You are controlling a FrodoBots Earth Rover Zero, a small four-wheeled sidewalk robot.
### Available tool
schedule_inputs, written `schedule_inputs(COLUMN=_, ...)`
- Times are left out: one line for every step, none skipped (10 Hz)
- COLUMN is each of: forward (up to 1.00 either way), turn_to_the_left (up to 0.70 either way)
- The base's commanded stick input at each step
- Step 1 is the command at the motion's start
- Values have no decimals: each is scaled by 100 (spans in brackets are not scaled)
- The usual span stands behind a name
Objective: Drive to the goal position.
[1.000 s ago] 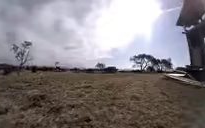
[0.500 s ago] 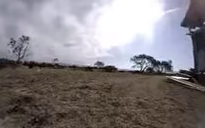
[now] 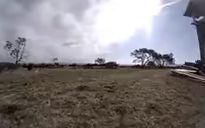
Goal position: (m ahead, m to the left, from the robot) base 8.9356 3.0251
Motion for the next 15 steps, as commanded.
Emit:
schedule_inputs(forward=70, turn_to_the_left=0)
schedule_inputs(forward=70, turn_to_the_left=0)
schedule_inputs(forward=70, turn_to_the_left=0)
schedule_inputs(forward=70, turn_to_the_left=3)
schedule_inputs(forward=70, turn_to_the_left=17)
schedule_inputs(forward=70, turn_to_the_left=27)
schedule_inputs(forward=70, turn_to_the_left=27)
schedule_inputs(forward=70, turn_to_the_left=27)
schedule_inputs(forward=70, turn_to_the_left=27)
schedule_inputs(forward=70, turn_to_the_left=27)
schedule_inputs(forward=70, turn_to_the_left=27)
schedule_inputs(forward=70, turn_to_the_left=27)
schedule_inputs(forward=70, turn_to_the_left=27)
schedule_inputs(forward=70, turn_to_the_left=27)
schedule_inputs(forward=70, turn_to_the_left=27)
